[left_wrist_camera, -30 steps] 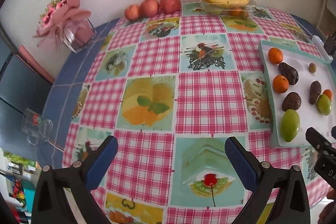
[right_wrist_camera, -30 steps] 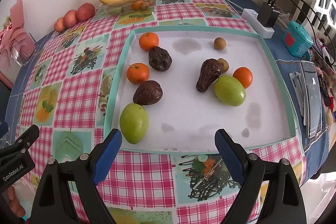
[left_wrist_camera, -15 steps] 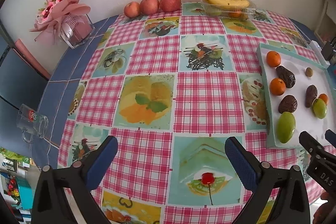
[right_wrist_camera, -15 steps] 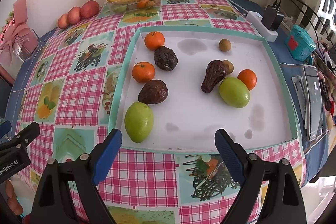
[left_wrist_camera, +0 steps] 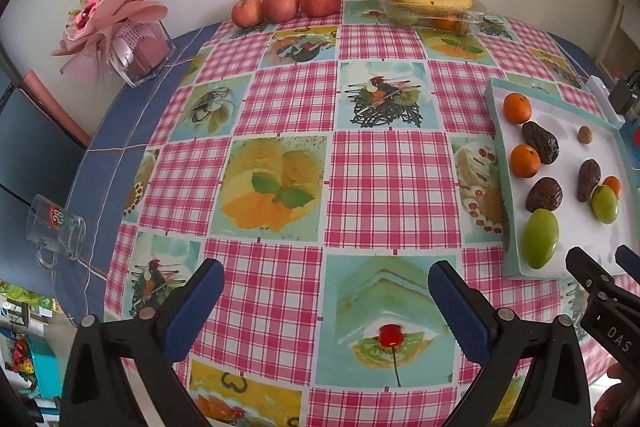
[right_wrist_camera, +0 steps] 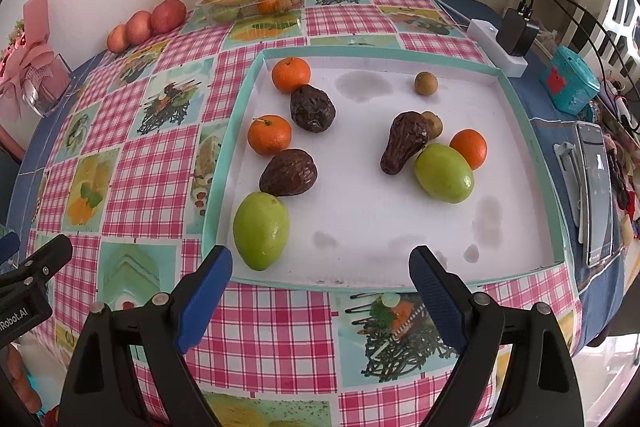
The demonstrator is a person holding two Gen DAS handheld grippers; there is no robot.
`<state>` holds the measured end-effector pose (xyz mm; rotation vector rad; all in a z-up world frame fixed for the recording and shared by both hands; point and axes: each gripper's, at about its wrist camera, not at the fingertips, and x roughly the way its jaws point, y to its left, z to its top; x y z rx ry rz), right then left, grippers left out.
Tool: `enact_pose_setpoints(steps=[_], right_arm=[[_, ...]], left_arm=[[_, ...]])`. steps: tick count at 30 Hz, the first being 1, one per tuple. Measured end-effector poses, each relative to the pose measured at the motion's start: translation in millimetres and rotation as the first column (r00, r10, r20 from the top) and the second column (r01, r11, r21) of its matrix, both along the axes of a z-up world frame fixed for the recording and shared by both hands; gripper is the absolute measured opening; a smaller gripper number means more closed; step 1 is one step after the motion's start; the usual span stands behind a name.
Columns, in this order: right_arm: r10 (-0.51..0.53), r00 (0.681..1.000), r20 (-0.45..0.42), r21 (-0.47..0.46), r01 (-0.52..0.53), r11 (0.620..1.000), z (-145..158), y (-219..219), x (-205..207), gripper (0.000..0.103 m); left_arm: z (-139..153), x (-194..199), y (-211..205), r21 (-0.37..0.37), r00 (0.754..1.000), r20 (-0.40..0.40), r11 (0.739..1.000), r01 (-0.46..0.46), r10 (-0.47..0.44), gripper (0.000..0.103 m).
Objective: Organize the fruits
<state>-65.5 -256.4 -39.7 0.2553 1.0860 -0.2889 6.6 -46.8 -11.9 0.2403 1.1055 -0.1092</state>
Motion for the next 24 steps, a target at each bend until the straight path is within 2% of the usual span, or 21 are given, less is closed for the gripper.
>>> enact_pose_setpoints(steps=[24], right_arm=[[0.001,1.0,0.0,-0.002,-0.001,1.0,-0.4,-0.4,-0.7,0.091]], left_arm=[[-0.7,0.6,0.1,-0.002,1.0,-0.007,1.0,0.003,-0.003,0.103]])
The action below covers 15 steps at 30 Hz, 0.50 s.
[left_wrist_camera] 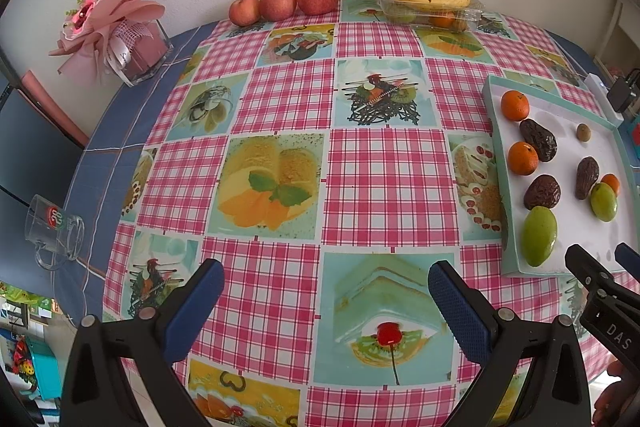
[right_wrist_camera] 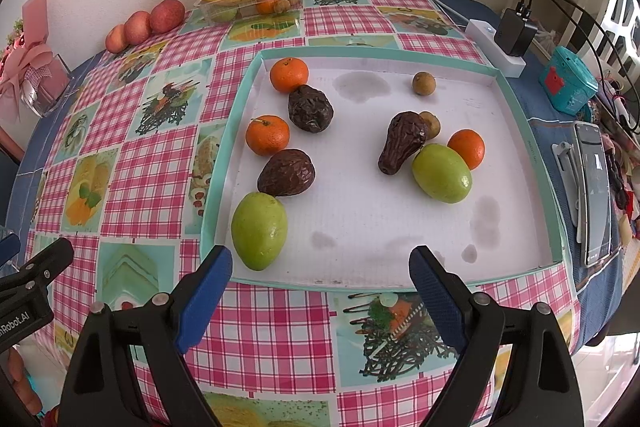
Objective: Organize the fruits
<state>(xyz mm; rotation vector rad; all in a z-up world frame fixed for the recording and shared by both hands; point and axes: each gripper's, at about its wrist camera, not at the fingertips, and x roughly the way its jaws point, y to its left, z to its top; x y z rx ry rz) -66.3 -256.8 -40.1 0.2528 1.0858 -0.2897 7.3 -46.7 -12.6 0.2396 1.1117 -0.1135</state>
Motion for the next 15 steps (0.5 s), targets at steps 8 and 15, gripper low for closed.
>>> enact_pose_setpoints(steps=[8,15], right_arm=[[0.0,1.0,0.0,0.0,0.0,1.0,0.1,0.1,0.0,0.091],[-0.001,1.0,-0.001,-0.001,0.001,1.0,0.7,1.7,0.5,0.091]], left_arm=[[0.4,-0.4,0.0,0.0,1.0,0.0,1.0,0.0,0.0,0.103],[0.5,-0.4,0.0,-0.001,1.0,0.0,1.0,-0.001,0.001,0.103]])
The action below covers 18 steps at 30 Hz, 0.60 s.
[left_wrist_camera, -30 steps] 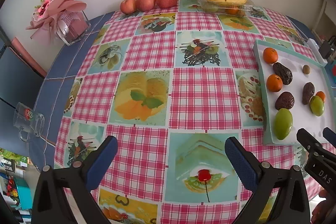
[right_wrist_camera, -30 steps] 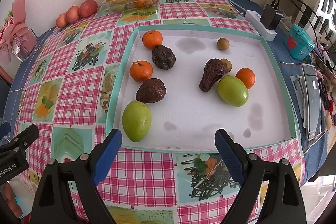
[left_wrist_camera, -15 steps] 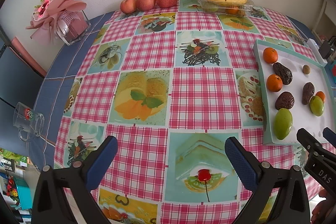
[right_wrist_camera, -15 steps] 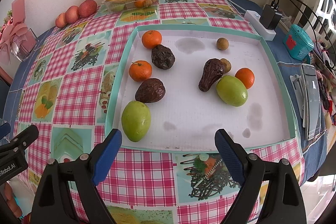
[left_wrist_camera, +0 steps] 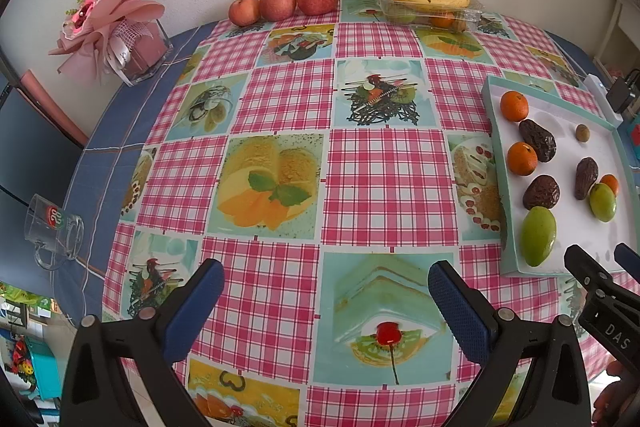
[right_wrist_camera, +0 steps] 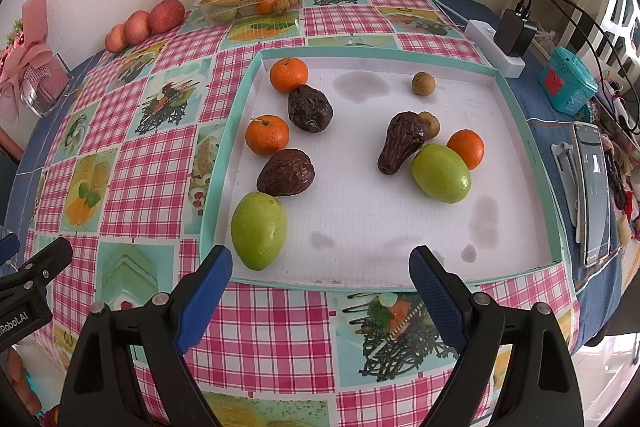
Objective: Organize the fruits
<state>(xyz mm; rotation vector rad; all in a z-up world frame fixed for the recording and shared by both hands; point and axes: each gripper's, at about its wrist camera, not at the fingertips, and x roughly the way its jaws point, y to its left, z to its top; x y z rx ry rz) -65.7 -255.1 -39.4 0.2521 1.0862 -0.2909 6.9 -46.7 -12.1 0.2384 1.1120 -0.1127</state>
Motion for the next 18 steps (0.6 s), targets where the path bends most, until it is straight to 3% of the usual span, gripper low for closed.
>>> enact_pose_setpoints(steps=[18], right_arm=[[0.006,1.0,-0.001,-0.007,-0.006,1.0,0.6,-1.8,-1.6,0.091]], left_arm=[[-0.8,0.3,-0.7,0.008,1.0,-0.001,1.0,-0.004,0.004,0.103]])
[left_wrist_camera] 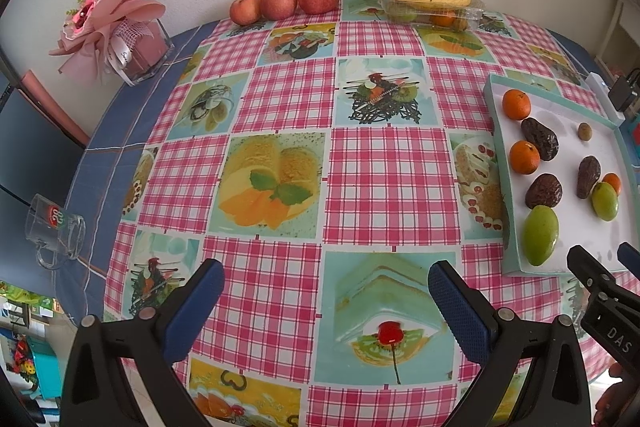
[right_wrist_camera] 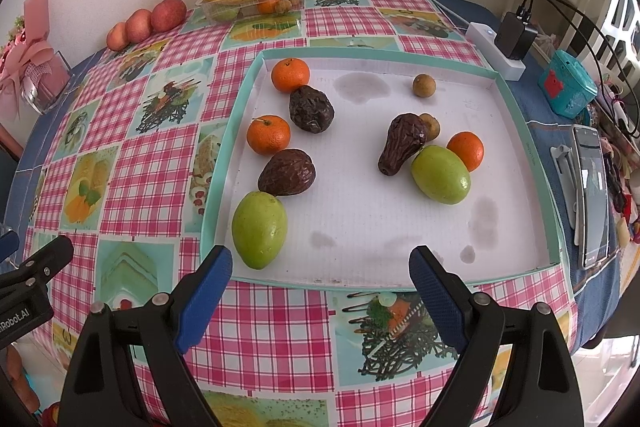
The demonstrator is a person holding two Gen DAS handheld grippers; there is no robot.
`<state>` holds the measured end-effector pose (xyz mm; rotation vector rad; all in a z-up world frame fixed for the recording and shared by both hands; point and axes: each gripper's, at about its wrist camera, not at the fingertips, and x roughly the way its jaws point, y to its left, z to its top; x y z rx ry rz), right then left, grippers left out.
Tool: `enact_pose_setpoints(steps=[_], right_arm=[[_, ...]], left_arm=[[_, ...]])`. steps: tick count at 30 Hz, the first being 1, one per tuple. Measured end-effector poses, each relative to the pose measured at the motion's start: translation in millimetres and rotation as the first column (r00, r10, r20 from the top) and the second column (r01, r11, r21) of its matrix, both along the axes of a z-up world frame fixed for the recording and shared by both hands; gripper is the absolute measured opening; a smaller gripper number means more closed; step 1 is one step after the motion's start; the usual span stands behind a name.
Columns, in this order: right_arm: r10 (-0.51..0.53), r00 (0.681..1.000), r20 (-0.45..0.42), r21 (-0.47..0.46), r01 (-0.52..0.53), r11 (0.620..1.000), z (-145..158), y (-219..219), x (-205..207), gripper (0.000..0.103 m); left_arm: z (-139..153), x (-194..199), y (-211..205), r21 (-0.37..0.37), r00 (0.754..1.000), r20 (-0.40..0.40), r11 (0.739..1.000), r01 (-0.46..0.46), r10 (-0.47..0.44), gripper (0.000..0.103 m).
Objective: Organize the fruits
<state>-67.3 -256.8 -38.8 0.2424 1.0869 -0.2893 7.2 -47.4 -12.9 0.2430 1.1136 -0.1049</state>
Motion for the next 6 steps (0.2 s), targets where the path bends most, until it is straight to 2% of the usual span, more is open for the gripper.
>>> enact_pose_setpoints(steps=[6], right_arm=[[0.008,1.0,0.001,-0.003,-0.008,1.0,1.2,0.0,0.5,0.091]], left_arm=[[8.0,-3.8,0.9,-0.034,0.999,0.031,0.999,0.015,-0.014,0.103]])
